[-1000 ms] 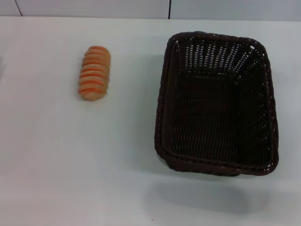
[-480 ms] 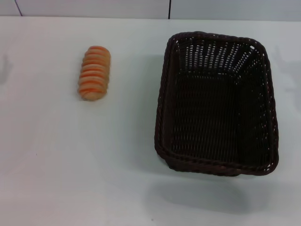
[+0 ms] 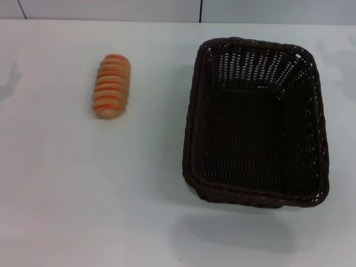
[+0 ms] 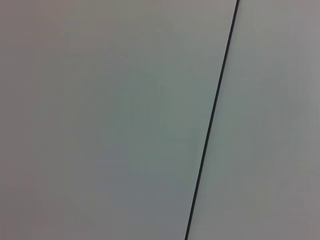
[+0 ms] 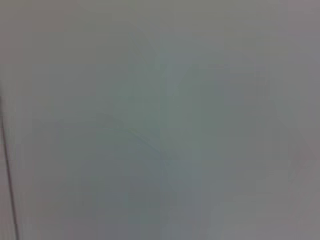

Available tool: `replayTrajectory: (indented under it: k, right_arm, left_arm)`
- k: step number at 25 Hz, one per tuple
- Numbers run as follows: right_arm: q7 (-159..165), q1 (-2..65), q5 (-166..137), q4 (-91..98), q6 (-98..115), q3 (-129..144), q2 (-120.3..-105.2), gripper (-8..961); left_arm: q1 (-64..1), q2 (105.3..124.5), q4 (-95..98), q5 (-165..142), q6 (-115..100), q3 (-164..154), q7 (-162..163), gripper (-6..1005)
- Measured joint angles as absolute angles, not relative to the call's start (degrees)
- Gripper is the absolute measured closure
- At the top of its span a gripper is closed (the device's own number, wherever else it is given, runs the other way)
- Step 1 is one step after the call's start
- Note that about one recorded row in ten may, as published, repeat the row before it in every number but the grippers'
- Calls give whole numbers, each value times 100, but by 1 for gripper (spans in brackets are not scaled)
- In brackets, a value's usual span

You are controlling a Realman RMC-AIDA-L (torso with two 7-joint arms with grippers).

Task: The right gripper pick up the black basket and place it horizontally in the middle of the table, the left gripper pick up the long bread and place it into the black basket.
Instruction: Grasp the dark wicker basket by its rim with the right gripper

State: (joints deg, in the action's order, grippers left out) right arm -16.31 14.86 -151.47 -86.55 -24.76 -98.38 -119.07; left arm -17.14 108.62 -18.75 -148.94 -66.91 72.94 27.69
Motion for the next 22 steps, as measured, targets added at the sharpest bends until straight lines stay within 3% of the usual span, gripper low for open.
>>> replayTrajectory:
  k: [14, 22]
  right_arm:
    - [-311, 2444, -16243, -9548, -5889, -10044, -11883, 169]
    - [177, 2533, -16232, -9565, -6823, -10039, -11889, 168]
  left_arm:
    - [-1727, 10854, -1934, -14890, -6763, 7303, 2768, 139]
    - [-1738, 10838, -2013, -14889, -6801, 7321, 2769, 140]
